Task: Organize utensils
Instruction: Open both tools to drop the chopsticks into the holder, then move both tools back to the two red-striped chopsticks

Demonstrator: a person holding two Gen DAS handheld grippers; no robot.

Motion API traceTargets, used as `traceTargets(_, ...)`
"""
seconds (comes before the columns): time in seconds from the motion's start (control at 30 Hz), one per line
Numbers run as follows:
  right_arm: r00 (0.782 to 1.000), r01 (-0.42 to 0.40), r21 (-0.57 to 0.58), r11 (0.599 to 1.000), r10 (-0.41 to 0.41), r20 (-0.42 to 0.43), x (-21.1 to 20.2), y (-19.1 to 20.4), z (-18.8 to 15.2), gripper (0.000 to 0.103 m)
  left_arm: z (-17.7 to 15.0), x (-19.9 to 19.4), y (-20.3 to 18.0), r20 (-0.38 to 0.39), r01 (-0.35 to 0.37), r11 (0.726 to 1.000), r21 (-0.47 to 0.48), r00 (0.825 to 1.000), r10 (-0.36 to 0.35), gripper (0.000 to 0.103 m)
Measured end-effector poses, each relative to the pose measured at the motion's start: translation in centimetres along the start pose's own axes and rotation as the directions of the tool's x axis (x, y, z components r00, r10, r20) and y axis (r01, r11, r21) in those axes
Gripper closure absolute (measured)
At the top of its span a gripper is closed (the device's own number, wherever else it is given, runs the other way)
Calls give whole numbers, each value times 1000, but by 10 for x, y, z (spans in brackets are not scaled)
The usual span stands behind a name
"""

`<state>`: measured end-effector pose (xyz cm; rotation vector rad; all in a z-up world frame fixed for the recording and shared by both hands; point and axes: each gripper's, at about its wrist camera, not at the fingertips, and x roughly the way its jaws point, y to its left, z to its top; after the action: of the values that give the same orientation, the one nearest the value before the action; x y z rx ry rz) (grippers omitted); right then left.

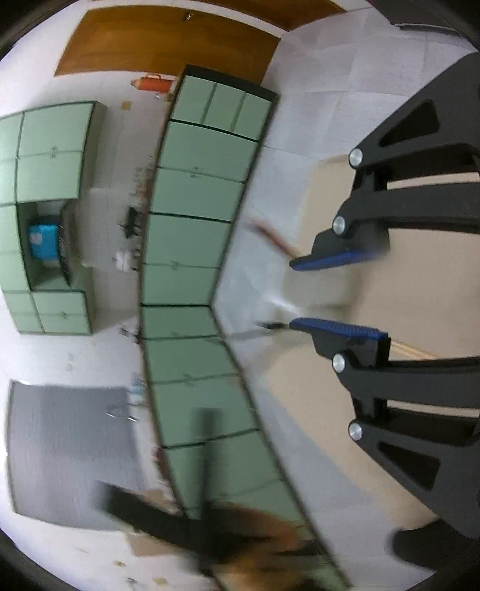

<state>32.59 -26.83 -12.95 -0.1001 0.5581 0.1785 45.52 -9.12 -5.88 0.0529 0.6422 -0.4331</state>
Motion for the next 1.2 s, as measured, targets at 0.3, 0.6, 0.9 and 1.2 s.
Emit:
traceTargets(0.3,971,-31,-104,994,6,-240,-12,95,-182,77,-129,-65,7,30,-40,998,-54,999,42,39)
traceTargets(0.6,972,19,-102,995,-42,-233,9,114,-195,76,-196,-78,5,-46,-11,993,-114,999,6,39)
traceTargets(0.9,979,4,-66,998,-17,-203,23,113,-189,73,-213,-69,-7,-77,-14,997,-81,997,8,39)
traceTargets(1.2,978,84,83,993,-66,-199,20,75,-196,99,-257,-50,-50,-29,-32,998,-46,999,31,40)
